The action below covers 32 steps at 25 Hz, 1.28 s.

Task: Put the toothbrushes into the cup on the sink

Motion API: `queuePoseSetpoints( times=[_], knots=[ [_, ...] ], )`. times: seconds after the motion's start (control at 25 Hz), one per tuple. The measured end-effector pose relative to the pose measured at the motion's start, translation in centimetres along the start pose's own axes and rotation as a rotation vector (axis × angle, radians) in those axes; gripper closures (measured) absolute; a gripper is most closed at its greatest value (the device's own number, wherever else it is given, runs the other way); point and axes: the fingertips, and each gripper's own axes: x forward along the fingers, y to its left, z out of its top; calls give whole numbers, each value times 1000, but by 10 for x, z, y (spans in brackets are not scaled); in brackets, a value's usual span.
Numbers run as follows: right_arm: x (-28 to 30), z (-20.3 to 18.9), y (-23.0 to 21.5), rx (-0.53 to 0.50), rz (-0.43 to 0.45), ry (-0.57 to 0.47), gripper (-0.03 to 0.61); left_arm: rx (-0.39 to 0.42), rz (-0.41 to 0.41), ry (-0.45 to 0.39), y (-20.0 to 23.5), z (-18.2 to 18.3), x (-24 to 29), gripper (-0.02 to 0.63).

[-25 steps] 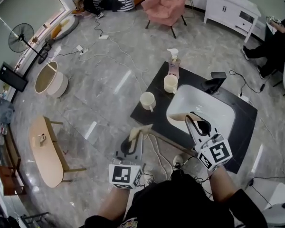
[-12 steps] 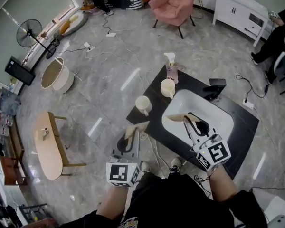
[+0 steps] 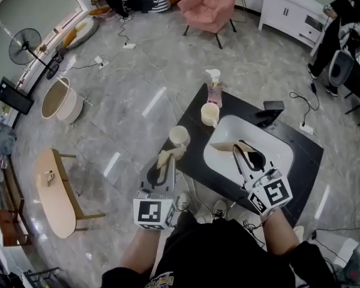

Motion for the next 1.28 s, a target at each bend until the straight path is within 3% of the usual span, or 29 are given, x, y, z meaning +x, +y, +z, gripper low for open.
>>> queuePoseSetpoints(
  times=[0.68, 1.28],
  knots=[
    [37, 7, 19, -31, -165, 26, 503, -25, -113, -29, 64, -25, 53, 555],
    [46, -1, 15, -17, -247, 49, 503, -43, -154, 60, 75, -89, 102, 555]
  ],
)
